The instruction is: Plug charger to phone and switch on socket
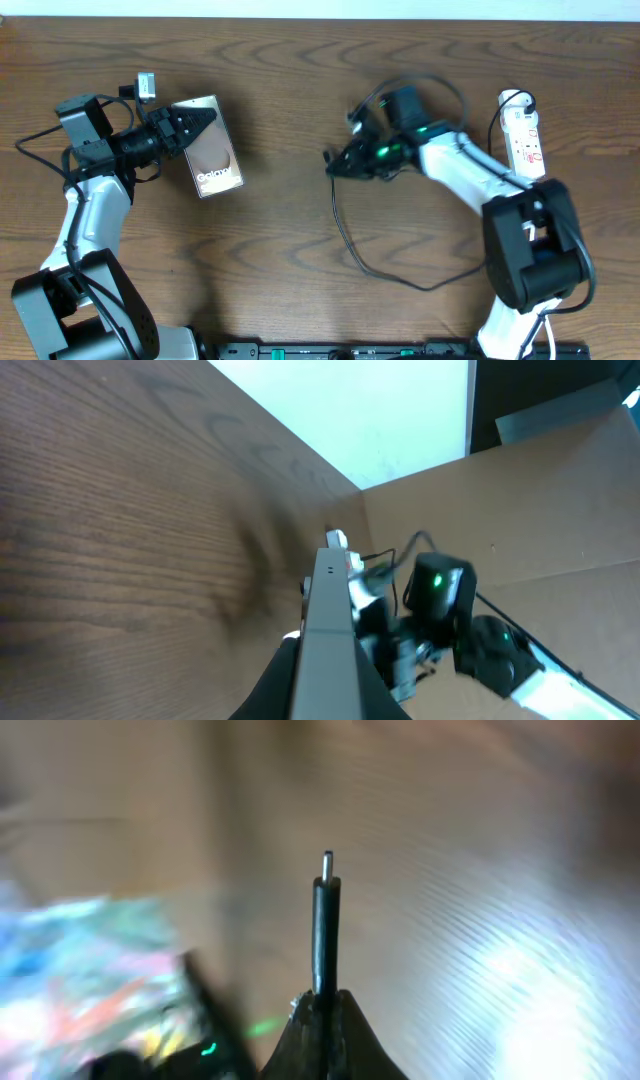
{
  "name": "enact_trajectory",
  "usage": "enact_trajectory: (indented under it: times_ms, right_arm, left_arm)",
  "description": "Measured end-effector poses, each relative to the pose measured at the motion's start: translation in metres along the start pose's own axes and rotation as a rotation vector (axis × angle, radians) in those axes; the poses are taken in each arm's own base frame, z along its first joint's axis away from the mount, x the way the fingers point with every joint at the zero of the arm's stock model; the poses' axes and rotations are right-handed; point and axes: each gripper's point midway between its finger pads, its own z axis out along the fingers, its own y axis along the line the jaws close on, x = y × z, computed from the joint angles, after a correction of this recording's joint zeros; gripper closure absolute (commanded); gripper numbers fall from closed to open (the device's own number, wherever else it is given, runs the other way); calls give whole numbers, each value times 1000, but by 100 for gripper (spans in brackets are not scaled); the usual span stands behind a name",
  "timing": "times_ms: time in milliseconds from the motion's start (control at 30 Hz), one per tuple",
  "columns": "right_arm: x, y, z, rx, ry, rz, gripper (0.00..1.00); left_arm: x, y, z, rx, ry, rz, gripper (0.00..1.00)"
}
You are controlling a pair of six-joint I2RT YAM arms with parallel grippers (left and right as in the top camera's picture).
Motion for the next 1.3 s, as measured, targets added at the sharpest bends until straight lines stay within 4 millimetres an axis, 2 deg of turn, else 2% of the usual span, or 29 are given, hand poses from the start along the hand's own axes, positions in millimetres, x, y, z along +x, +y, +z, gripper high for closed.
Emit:
enact_trajectory:
  times_ms: [67, 167, 500, 867, 1133, 1300]
  right_arm:
    - [-5, 14, -13, -120, -15, -114, 99]
    - [-6, 25, -25, -217, -32, -232, 99]
    - [-8, 55, -35, -386, -79, -519, 99]
    - [3, 74, -25, -464, -42, -562, 99]
    - [8, 94, -18, -542, -31, -663, 99]
    - [2, 103, -14, -572, -48, -765, 99]
  left_arm:
    - [0, 0, 0, 0, 0, 0, 93]
    - [0, 0, 0, 0, 0, 0, 92]
    - [0, 0, 0, 0, 0, 27, 93]
    - [2, -2, 4, 6, 9, 40, 93]
    - [-23, -24, 3, 54, -57, 227, 92]
    - [-33, -37, 1, 87, -81, 244, 92]
